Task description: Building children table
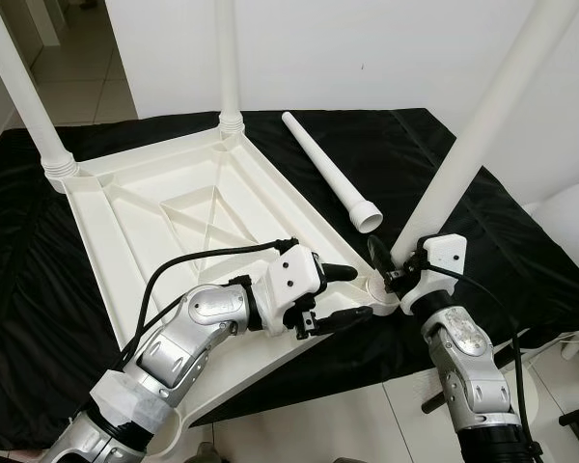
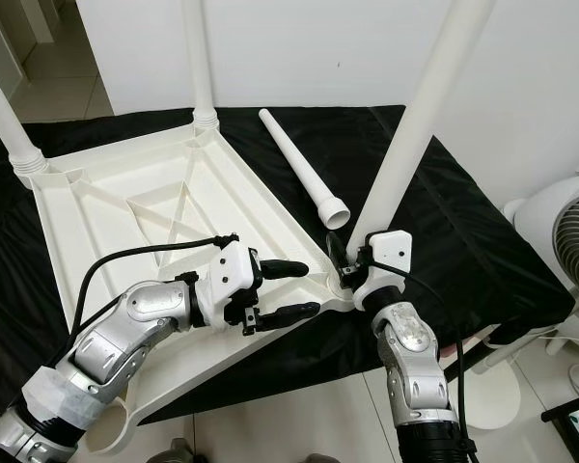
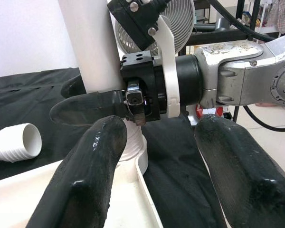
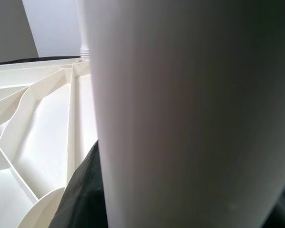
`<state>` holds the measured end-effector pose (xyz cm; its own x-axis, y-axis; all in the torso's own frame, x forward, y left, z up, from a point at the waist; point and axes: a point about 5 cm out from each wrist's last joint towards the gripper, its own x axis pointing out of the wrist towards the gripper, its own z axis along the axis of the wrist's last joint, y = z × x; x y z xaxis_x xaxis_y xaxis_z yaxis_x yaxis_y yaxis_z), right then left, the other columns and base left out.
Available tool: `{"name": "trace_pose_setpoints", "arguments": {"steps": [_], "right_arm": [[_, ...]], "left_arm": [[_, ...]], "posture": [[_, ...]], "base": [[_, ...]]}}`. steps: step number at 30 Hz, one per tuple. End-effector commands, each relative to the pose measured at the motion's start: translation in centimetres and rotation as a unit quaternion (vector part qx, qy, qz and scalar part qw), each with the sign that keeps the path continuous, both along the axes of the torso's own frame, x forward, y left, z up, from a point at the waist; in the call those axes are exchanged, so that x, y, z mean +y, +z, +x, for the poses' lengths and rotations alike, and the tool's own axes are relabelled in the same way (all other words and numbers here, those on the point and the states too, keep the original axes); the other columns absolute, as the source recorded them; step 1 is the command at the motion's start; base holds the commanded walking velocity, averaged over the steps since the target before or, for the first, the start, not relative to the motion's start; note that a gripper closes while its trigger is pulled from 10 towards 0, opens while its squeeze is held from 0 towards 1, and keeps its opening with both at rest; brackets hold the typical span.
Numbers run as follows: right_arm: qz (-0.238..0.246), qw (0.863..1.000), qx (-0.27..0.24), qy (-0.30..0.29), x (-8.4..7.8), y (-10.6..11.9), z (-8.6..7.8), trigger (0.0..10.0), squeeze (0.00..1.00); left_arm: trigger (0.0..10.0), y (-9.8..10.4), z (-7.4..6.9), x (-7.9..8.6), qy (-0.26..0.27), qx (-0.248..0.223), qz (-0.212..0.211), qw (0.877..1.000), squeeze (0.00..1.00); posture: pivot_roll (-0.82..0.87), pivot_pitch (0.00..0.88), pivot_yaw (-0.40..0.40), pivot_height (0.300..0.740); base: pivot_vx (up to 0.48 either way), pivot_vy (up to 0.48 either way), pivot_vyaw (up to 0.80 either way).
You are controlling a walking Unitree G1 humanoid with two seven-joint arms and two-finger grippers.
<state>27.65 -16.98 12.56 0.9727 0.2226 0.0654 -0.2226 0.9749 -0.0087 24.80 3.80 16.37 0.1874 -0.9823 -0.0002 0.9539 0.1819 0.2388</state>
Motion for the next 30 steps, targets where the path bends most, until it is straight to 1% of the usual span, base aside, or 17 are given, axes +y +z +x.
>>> {"name": "trace_pose_setpoints", "arguments": {"steps": [1,6,7,8,9,11,12,13,15,16,18,19,20,22,24,26,30], "right_arm": [[0.003,0.996,0.091,-0.017,-0.2,-3.2,-0.5,10.0,0.0],[0.008,0.996,0.077,-0.037,0.3,-2.9,-0.7,10.0,0.0],[0.019,0.996,0.061,-0.057,0.7,-2.6,-0.8,10.0,0.0],[0.019,0.996,0.061,-0.057,0.7,-2.6,-0.8,10.0,0.0],[0.046,0.994,0.044,-0.091,1.3,-2.3,-0.8,10.0,0.0],[0.046,0.994,0.044,-0.091,1.3,-2.3,-0.8,10.0,0.0],[0.065,0.991,0.034,-0.115,1.6,-2.0,-0.9,10.0,0.0],[0.065,0.991,0.034,-0.115,1.6,-2.0,-0.9,10.0,0.0],[0.077,0.984,0.038,-0.153,2.4,-2.4,-0.9,10.0,0.0],[0.077,0.984,0.038,-0.153,2.4,-2.4,-0.9,10.0,0.0],[0.084,0.978,0.039,-0.187,3.0,-2.4,-0.9,10.0,0.0],[0.084,0.978,0.039,-0.187,3.0,-2.4,-0.9,10.0,0.0],[0.102,0.972,0.04,-0.206,3.4,-2.3,-0.7,10.0,0.0],[0.113,0.97,0.042,-0.211,3.6,-2.3,-0.7,10.0,0.0],[0.113,0.97,0.042,-0.211,3.6,-2.3,-0.7,10.0,0.0],[0.127,0.968,0.047,-0.21,4.0,-2.3,-0.5,10.0,0.0],[0.128,0.969,0.046,-0.207,4.2,-2.1,-0.4,10.0,0.0]], "left_arm": [[10.0,-0.2,-0.4,-0.2,-0.024,0.005,0.012,1.0,0.0],[10.0,-0.2,-0.5,-0.2,-0.023,0.006,0.011,1.0,0.0],[10.0,-0.3,-0.5,-0.2,-0.023,0.006,0.012,1.0,0.0],[10.0,-0.3,-0.5,-0.2,-0.023,0.006,0.012,1.0,0.0],[10.0,-0.3,-0.5,-0.3,-0.022,0.007,0.012,1.0,0.0],[10.0,-0.3,-0.5,-0.3,-0.022,0.007,0.012,1.0,0.0],[10.0,-0.4,-0.5,-0.3,-0.021,0.008,0.011,1.0,0.0],[10.0,-0.4,-0.5,-0.3,-0.021,0.008,0.011,1.0,0.0],[10.0,-0.4,-0.5,-0.4,-0.021,0.008,0.011,1.0,0.0],[10.0,-0.4,-0.5,-0.4,-0.021,0.008,0.011,1.0,0.0],[10.0,-0.4,-0.2,-0.5,-0.011,0.006,0.009,1.0,0.0],[10.0,-0.4,-0.2,-0.5,-0.011,0.006,0.009,1.0,0.0],[10.0,-0.4,0.2,-0.4,0.003,0.005,0.008,1.0,0.0],[10.0,-0.4,0.3,-0.4,0.008,0.005,0.008,1.0,0.0],[10.0,-0.4,0.3,-0.4,0.008,0.005,0.008,1.0,0.0],[10.0,-0.4,0.7,-0.4,0.02,0.002,0.011,1.0,0.0],[10.0,-0.3,0.9,-0.3,0.026,-0.005,0.013,1.0,0.0]], "posture": [[0.02,0.015,-0.011,0.74],[0.02,0.015,-0.014,0.74],[0.02,0.014,-0.019,0.74],[0.02,0.014,-0.019,0.74],[0.02,0.012,-0.023,0.74],[0.02,0.012,-0.023,0.74],[0.02,0.012,-0.023,0.74],[0.02,0.012,-0.023,0.74],[0.03,0.004,-0.032,0.74],[0.03,0.004,-0.032,0.74],[0.03,0.0,-0.037,0.74],[0.03,0.0,-0.037,0.74],[0.03,0.0,-0.042,0.74],[0.03,0.0,-0.042,0.74],[0.03,0.0,-0.042,0.74],[0.04,0.0,-0.046,0.74],[0.04,0.0,-0.046,0.74]], "base": [[0.0,0.0,0.0],[0.0,0.0,0.0],[0.0,0.0,0.0],[0.0,0.0,0.0],[0.0,0.0,0.0],[0.0,0.0,0.0],[0.0,0.0,0.0],[0.0,0.0,0.0],[0.0,0.0,0.0],[0.0,0.0,0.0],[0.0,0.0,0.0],[0.0,0.0,0.0],[0.0,0.0,0.0],[0.0,0.0,0.0],[0.0,0.0,0.0],[0.0,0.0,0.0],[0.0,0.0,0.0]]}}
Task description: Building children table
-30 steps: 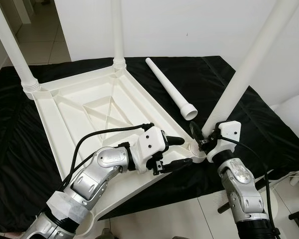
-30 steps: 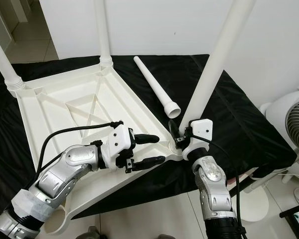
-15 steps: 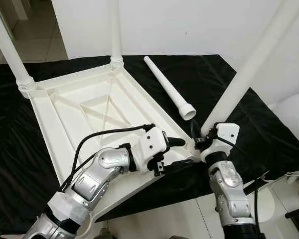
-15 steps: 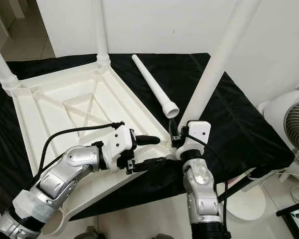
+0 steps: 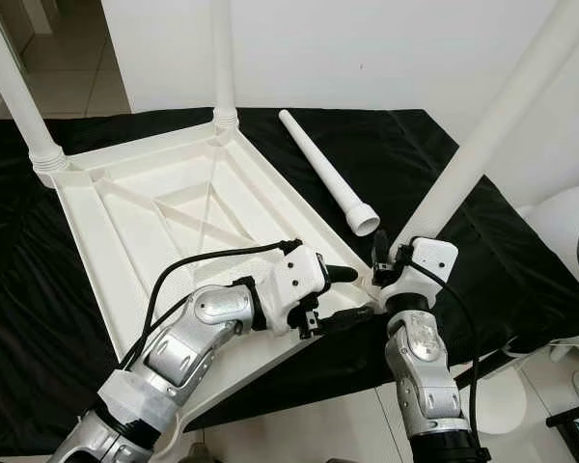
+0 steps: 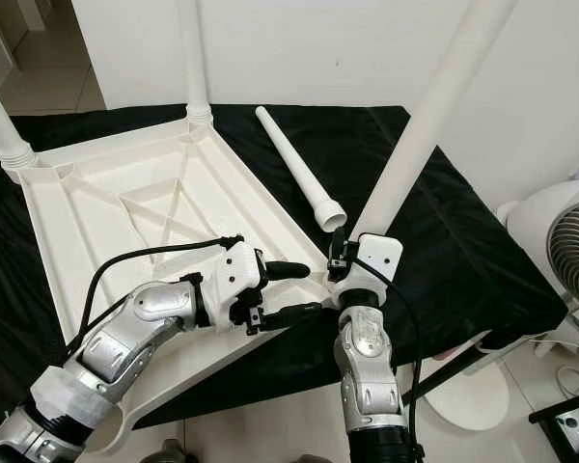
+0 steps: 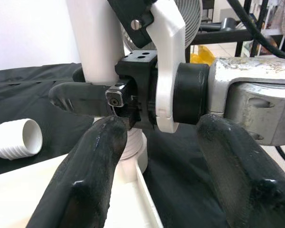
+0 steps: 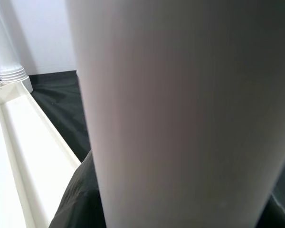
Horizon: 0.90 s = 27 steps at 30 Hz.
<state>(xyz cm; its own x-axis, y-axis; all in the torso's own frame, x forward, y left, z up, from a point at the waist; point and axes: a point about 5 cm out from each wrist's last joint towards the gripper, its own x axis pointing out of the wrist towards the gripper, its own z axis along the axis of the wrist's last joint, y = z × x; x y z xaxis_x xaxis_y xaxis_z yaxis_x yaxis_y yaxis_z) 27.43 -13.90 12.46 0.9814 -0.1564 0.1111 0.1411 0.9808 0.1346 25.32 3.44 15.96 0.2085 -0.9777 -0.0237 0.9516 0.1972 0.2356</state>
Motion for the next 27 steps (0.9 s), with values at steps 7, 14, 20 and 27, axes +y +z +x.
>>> {"name": "trace_pose_setpoints", "arguments": {"steps": [7,14,20,27], "right_arm": [[0.069,0.996,0.054,-0.025,1.0,-2.0,-0.1,10.0,0.0],[0.066,0.996,0.058,-0.035,1.0,-2.2,0.0,10.0,0.0],[0.079,0.995,0.058,-0.034,1.0,-2.2,-0.1,10.0,0.0],[0.088,0.995,0.043,-0.023,1.1,-1.9,0.0,10.0,1.0]], "left_arm": [[10.0,-0.9,0.8,0.0,0.035,-0.02,0.022,0.999,0.0],[10.0,-2.0,0.9,0.1,0.035,-0.029,0.029,0.999,0.0],[10.0,-1.9,0.9,0.1,0.031,-0.03,0.026,0.999,0.0],[10.0,-1.8,1.0,-0.1,0.026,-0.039,0.024,0.999,0.0]], "posture": [[0.03,0.0,-0.044,0.74],[0.02,0.0,-0.04,0.74],[0.02,0.0,-0.038,0.74],[0.01,0.0,-0.032,0.74]], "base": [[0.0,0.0,0.0],[0.0,0.0,0.0],[0.0,0.0,0.0],[0.0,0.0,0.0]]}}
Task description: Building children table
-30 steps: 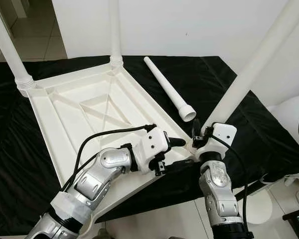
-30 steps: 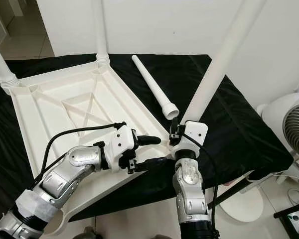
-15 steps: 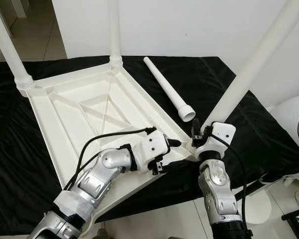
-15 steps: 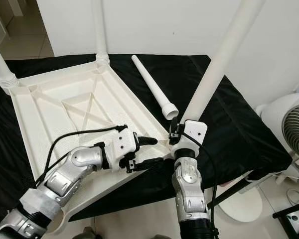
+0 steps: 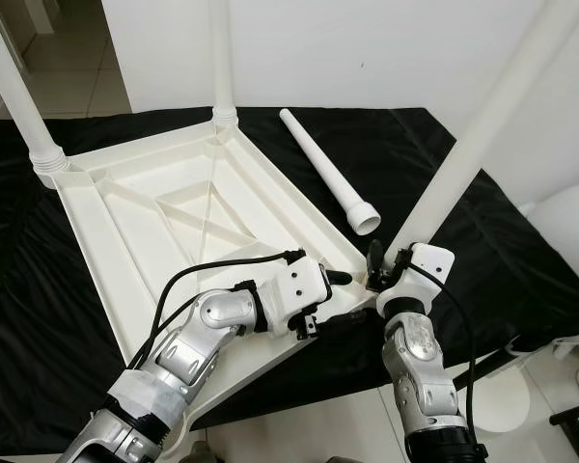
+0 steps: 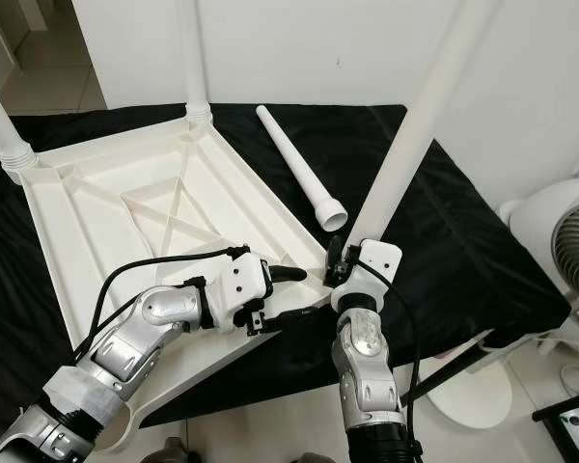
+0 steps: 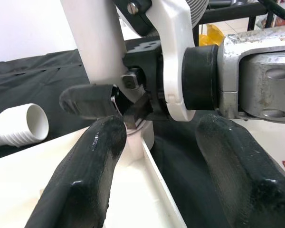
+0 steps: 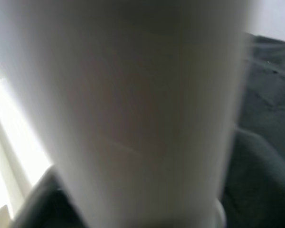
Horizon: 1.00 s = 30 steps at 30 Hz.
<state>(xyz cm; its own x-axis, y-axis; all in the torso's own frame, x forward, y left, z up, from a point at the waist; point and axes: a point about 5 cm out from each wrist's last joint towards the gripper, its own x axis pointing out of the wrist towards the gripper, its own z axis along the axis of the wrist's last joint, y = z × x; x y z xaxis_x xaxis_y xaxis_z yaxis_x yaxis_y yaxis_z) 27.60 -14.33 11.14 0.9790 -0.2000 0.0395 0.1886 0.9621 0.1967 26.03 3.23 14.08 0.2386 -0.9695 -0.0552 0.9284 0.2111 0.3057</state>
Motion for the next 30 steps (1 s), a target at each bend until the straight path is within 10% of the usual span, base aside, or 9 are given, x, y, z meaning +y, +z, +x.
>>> {"name": "trace_pose_setpoints", "arguments": {"steps": [1,4,6,13,30], "right_arm": [[0.052,0.999,0.006,-0.002,1.5,-0.4,-0.2,10.0,1.0],[0.042,0.999,-0.009,0.007,1.2,0.0,-0.3,10.0,1.0],[0.014,0.999,-0.019,0.039,0.5,0.1,-0.4,10.0,0.13],[-0.012,0.996,-0.033,0.076,-0.2,0.6,-0.5,10.0,0.0],[-0.149,0.939,-0.04,0.307,-4.5,2.5,-0.2,10.0,0.0]], "left_arm": [[10.0,0.1,0.4,0.0,0.01,-0.009,0.0,1.0,0.0],[10.0,0.2,0.5,-0.1,0.009,-0.011,-0.002,1.0,0.0],[10.0,0.3,0.4,-0.2,0.006,-0.009,-0.005,1.0,0.0],[10.0,0.3,0.3,-0.4,0.002,-0.009,-0.005,1.0,0.0],[10.0,0.5,0.1,-0.9,-0.012,-0.009,-0.008,1.0,0.0]], "posture": [[0.01,0.0,-0.03,0.74],[0.01,0.0,-0.02,0.74],[0.0,0.0,-0.017,0.74],[0.0,0.0,-0.016,0.74],[-0.01,0.0,0.003,0.74]], "base": [[0.0,0.0,0.0],[0.0,0.0,0.0],[0.0,0.0,0.0],[0.0,0.0,0.0],[0.0,0.0,0.0]]}}
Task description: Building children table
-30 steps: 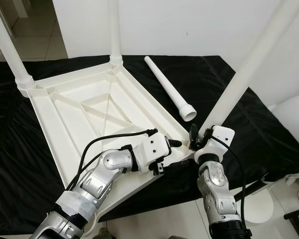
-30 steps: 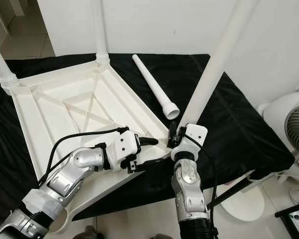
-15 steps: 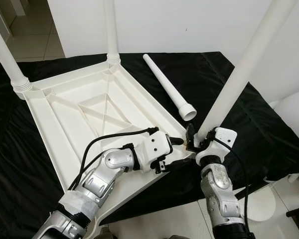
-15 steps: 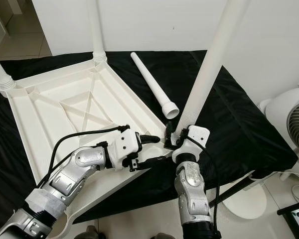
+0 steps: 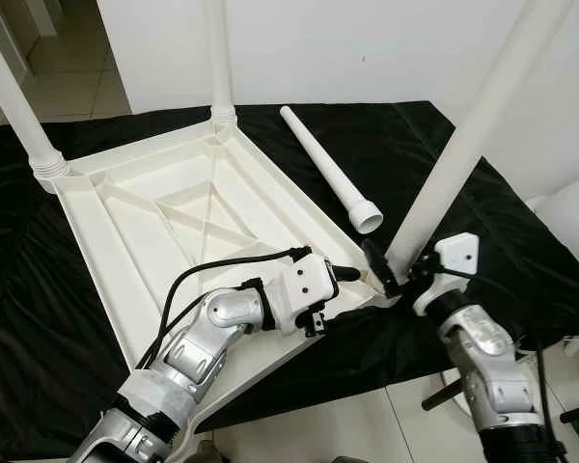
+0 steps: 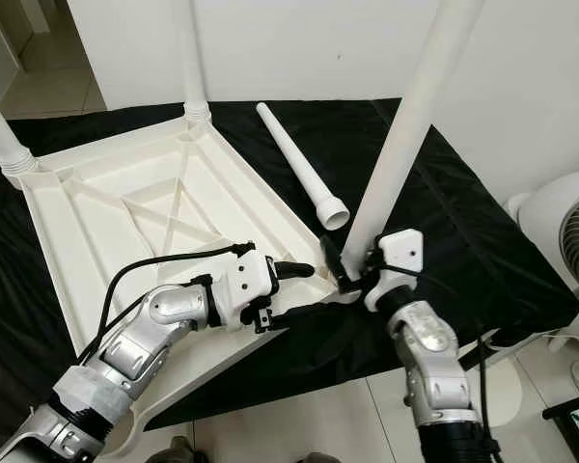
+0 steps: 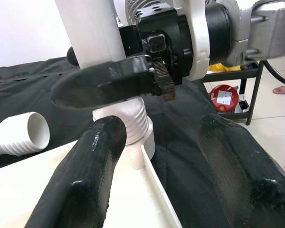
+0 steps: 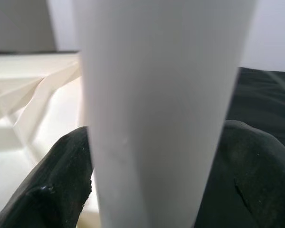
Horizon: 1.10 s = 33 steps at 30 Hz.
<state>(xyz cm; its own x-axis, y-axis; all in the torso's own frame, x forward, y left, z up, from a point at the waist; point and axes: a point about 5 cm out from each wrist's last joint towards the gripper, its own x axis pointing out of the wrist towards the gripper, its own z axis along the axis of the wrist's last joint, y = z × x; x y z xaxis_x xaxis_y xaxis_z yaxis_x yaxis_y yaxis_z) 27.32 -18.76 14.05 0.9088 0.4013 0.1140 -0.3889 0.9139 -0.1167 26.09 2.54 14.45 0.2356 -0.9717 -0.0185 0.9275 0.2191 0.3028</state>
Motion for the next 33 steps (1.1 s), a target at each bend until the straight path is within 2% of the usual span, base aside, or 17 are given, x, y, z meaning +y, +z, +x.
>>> {"name": "trace_pose_setpoints", "arguments": {"steps": [1,2,3,5,6,7,8,9,17,20,21,24,28,30,32,33], "right_arm": [[-0.003,1.0,0.016,0.017,0.0,-0.4,0.1,10.0,0.0],[-0.011,0.999,0.02,0.027,-0.1,-0.5,0.1,10.0,0.0],[-0.021,0.999,0.025,0.039,-0.2,-0.5,0.2,7.3,0.0],[-0.037,0.998,0.029,0.052,-0.5,-0.6,0.3,6.3,0.0],[-0.037,0.998,0.029,0.052,-0.5,-0.6,0.3,6.3,0.0],[-0.044,0.997,0.031,0.056,-0.6,-0.6,0.4,3.6,0.0],[-0.049,0.997,0.033,0.059,-0.7,-0.7,0.5,2.4,0.0],[-0.055,0.996,0.034,0.063,-0.8,-0.7,0.5,0.0,0.0],[-0.065,0.995,0.041,0.068,-1.1,-1.1,0.5,0.0,0.0],[-0.051,0.995,0.051,0.065,-0.9,-1.4,0.2,0.0,0.0],[-0.046,0.996,0.052,0.058,-0.8,-1.6,0.1,9.7,0.0],[-0.02,0.997,0.06,0.036,-0.6,-1.9,-0.1,10.0,0.0],[-0.015,0.998,0.065,0.021,-0.4,-2.1,-0.2,10.0,0.0],[-0.002,0.996,0.078,-0.047,0.0,-2.8,-0.1,10.0,0.0],[-0.002,0.996,0.078,-0.047,0.0,-2.8,-0.1,10.0,0.0],[0.002,0.994,0.08,-0.075,0.3,-3.0,-0.1,10.0,0.0]], "left_arm": [[10.0,0.1,0.1,-0.2,-0.01,-0.007,0.01,1.0,0.0],[10.0,0.1,0.1,-0.2,-0.011,-0.007,0.01,1.0,0.0],[10.0,0.2,0.1,-0.3,-0.011,-0.007,0.009,1.0,0.0],[10.0,0.2,0.1,-0.3,-0.012,-0.007,0.009,1.0,0.0],[10.0,0.2,0.1,-0.3,-0.012,-0.007,0.009,1.0,0.0],[10.0,0.3,0.0,-0.4,-0.013,-0.007,0.008,1.0,0.0],[10.0,0.3,0.0,-0.4,-0.014,-0.008,0.008,1.0,0.0],[10.0,0.3,0.0,-0.4,-0.014,-0.008,0.008,1.0,0.0],[10.0,0.3,-0.1,-0.6,-0.016,-0.007,0.007,1.0,0.0],[10.0,0.3,-0.2,-0.7,-0.019,-0.007,0.006,1.0,0.0],[10.0,0.3,-0.2,-0.7,-0.019,-0.006,0.006,1.0,0.0],[10.0,0.3,-0.3,-0.7,-0.02,-0.005,0.005,1.0,0.0],[10.0,0.2,-0.3,-0.7,-0.02,-0.005,0.006,1.0,0.0],[10.0,0.2,-0.4,-0.7,-0.021,-0.004,0.005,1.0,0.0],[10.0,0.2,-0.4,-0.7,-0.021,-0.004,0.005,1.0,0.0],[10.0,0.2,-0.5,-0.7,-0.021,-0.003,0.004,1.0,0.0]], "posture": [[-0.01,0.0,0.003,0.74],[-0.01,0.0,0.003,0.74],[-0.01,0.0,0.005,0.74],[-0.01,0.0,0.006,0.74],[-0.01,0.0,0.006,0.74],[-0.01,0.0,0.006,0.74],[-0.01,0.0,0.005,0.74],[-0.02,0.0,0.006,0.74],[-0.02,0.0,0.004,0.74],[-0.02,0.0,0.004,0.74],[-0.02,0.0,0.005,0.74],[-0.02,0.0,0.005,0.74],[-0.02,0.0,0.005,0.74],[-0.02,0.0,-0.006,0.74],[-0.02,0.0,-0.006,0.74],[-0.01,0.0,-0.012,0.74]], "base": [[0.0,0.0,0.0],[0.0,0.0,0.0],[0.0,0.0,0.0],[0.0,0.0,0.0],[0.0,0.0,0.0],[0.0,0.0,0.0],[0.0,0.0,0.0],[0.0,0.0,0.0],[0.0,0.0,0.0],[0.0,0.0,0.0],[0.0,0.0,0.0],[0.0,0.0,0.0],[0.0,0.0,0.0],[0.0,0.0,0.0],[0.0,0.0,0.0],[0.0,0.0,0.0]]}}
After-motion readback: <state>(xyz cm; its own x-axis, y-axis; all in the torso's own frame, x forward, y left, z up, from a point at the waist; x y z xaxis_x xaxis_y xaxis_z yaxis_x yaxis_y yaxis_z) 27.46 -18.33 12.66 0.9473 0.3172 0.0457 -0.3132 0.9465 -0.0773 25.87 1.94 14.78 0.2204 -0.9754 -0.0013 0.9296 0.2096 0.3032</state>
